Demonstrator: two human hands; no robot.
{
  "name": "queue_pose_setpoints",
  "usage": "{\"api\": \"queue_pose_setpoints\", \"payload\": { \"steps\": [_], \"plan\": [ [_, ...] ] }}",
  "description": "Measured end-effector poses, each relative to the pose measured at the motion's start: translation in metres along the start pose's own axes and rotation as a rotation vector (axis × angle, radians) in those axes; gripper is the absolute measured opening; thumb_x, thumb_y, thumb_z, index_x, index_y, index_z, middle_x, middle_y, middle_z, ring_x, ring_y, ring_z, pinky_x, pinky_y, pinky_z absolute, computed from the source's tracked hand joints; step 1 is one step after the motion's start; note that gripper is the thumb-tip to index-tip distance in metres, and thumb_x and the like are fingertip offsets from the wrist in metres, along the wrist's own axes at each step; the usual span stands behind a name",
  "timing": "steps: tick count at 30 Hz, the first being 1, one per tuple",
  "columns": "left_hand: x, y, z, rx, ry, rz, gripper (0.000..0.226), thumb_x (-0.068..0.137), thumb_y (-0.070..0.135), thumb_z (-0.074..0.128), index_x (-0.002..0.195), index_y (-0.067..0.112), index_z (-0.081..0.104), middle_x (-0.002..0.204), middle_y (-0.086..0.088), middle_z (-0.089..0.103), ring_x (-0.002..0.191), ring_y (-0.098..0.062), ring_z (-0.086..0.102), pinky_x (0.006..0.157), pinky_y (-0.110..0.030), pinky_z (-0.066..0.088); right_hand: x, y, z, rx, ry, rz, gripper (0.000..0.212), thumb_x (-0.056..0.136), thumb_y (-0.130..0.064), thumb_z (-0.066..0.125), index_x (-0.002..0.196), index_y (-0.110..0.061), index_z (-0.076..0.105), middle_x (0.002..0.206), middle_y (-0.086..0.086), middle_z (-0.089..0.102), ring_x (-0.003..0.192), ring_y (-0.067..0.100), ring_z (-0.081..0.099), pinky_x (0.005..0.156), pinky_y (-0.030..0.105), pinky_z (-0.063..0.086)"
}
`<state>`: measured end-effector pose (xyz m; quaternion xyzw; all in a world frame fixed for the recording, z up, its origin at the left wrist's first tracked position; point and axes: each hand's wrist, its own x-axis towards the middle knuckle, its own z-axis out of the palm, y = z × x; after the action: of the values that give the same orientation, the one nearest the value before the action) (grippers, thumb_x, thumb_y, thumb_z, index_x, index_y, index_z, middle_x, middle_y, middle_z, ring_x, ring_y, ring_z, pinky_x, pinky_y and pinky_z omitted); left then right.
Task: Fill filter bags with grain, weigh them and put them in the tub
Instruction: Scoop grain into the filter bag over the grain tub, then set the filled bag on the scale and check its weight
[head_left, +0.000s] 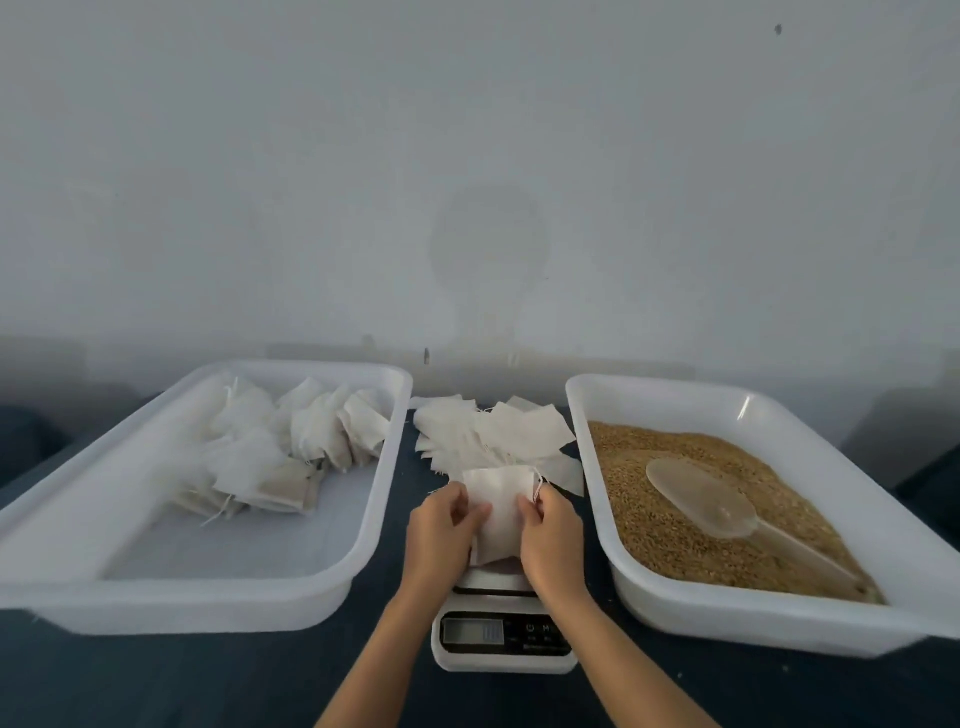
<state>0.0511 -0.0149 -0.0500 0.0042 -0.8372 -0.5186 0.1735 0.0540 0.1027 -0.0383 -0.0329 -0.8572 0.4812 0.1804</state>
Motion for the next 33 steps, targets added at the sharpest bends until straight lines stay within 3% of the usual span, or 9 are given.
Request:
{"api": "queue_pose_setpoints", "payload": {
  "steps": [5, 7, 9, 12, 15, 20, 24, 30, 33],
  "plan": [
    [0.007, -0.009, 0.003, 0.124, 0.011, 0.116, 0.011, 0.088, 0.022, 0.063, 0.088, 0.012, 0.058, 0.083, 0.002, 0.06, 0.08, -0.011, 0.053, 0.061, -0.012, 0.034, 0.005, 0.019, -0.004, -0.046, -0.092, -0.1, 0.02, 0.094, -0.015, 0.052, 0.077, -0.006, 0.054, 0.072, 0.005, 0.058, 0.071, 0.02, 0.054, 0.066, 0.033, 0.04],
    [0.01, -0.01, -0.002, 0.058, 0.053, 0.112, 0.017, 0.088, 0.018, 0.064, 0.104, 0.014, 0.058, 0.094, 0.003, 0.06, 0.09, -0.01, 0.053, 0.072, -0.009, 0.039, 0.01, 0.022, -0.01, 0.081, -0.142, -0.108, 0.013, 0.096, -0.014, 0.049, 0.095, -0.009, 0.061, 0.09, 0.0, 0.063, 0.086, 0.013, 0.058, 0.075, 0.025, 0.042],
    [0.014, -0.01, -0.008, -0.062, 0.098, 0.072, 0.022, 0.089, 0.012, 0.062, 0.11, 0.009, 0.056, 0.099, 0.0, 0.06, 0.093, -0.012, 0.056, 0.081, -0.015, 0.045, 0.016, 0.024, -0.016, 0.186, -0.166, -0.086, 0.023, 0.098, -0.012, 0.045, 0.118, -0.009, 0.058, 0.112, -0.003, 0.059, 0.106, 0.008, 0.053, 0.093, 0.02, 0.04],
    [0.017, -0.013, -0.015, -0.151, 0.128, 0.003, 0.012, 0.092, 0.007, 0.056, 0.104, 0.009, 0.055, 0.097, 0.001, 0.059, 0.091, -0.011, 0.056, 0.074, -0.004, 0.042, 0.02, 0.028, -0.018, 0.27, -0.188, -0.06, 0.03, 0.099, -0.01, 0.043, 0.128, -0.004, 0.05, 0.125, 0.003, 0.054, 0.117, 0.012, 0.049, 0.105, 0.028, 0.036],
    [0.018, -0.021, -0.018, -0.178, 0.129, -0.078, 0.01, 0.093, 0.006, 0.052, 0.101, 0.008, 0.057, 0.096, 0.001, 0.059, 0.089, -0.008, 0.055, 0.072, -0.005, 0.039, 0.021, 0.031, -0.016, 0.345, -0.189, -0.021, 0.026, 0.099, -0.011, 0.042, 0.123, -0.006, 0.052, 0.124, 0.007, 0.055, 0.117, 0.016, 0.05, 0.103, 0.028, 0.038],
    [0.02, -0.027, -0.02, -0.188, 0.138, -0.121, 0.011, 0.093, 0.002, 0.05, 0.099, 0.007, 0.058, 0.096, 0.002, 0.058, 0.085, 0.003, 0.052, 0.068, -0.001, 0.038, 0.024, 0.036, -0.015, 0.382, -0.184, -0.01, 0.024, 0.099, -0.007, 0.04, 0.117, -0.003, 0.054, 0.122, 0.013, 0.056, 0.116, 0.02, 0.05, 0.091, 0.017, 0.039],
    [0.021, -0.026, -0.019, -0.195, 0.136, -0.118, 0.013, 0.093, 0.0, 0.049, 0.097, 0.008, 0.058, 0.095, 0.002, 0.058, 0.085, 0.003, 0.052, 0.068, 0.001, 0.038, 0.029, 0.037, -0.013, 0.396, -0.158, -0.027, 0.024, 0.098, -0.003, 0.041, 0.116, 0.004, 0.054, 0.12, 0.02, 0.057, 0.114, 0.028, 0.052, 0.09, 0.022, 0.038],
    [0.02, -0.023, -0.02, -0.183, 0.098, -0.109, 0.014, 0.092, -0.001, 0.049, 0.096, 0.01, 0.057, 0.094, 0.004, 0.058, 0.085, 0.001, 0.053, 0.07, -0.004, 0.039, 0.031, 0.037, -0.013, 0.405, -0.175, -0.038, 0.024, 0.098, -0.005, 0.042, 0.116, 0.004, 0.054, 0.11, 0.016, 0.059, 0.111, 0.028, 0.053, 0.091, 0.023, 0.039],
    [0.02, -0.022, -0.02, -0.166, 0.083, -0.099, 0.014, 0.092, -0.001, 0.05, 0.096, 0.01, 0.057, 0.093, 0.003, 0.059, 0.085, -0.002, 0.053, 0.069, -0.003, 0.04, 0.033, 0.037, -0.012, 0.386, -0.178, -0.033, 0.023, 0.098, -0.005, 0.042, 0.117, 0.003, 0.053, 0.109, 0.014, 0.06, 0.109, 0.026, 0.054, 0.085, 0.016, 0.042]
  ]
}}
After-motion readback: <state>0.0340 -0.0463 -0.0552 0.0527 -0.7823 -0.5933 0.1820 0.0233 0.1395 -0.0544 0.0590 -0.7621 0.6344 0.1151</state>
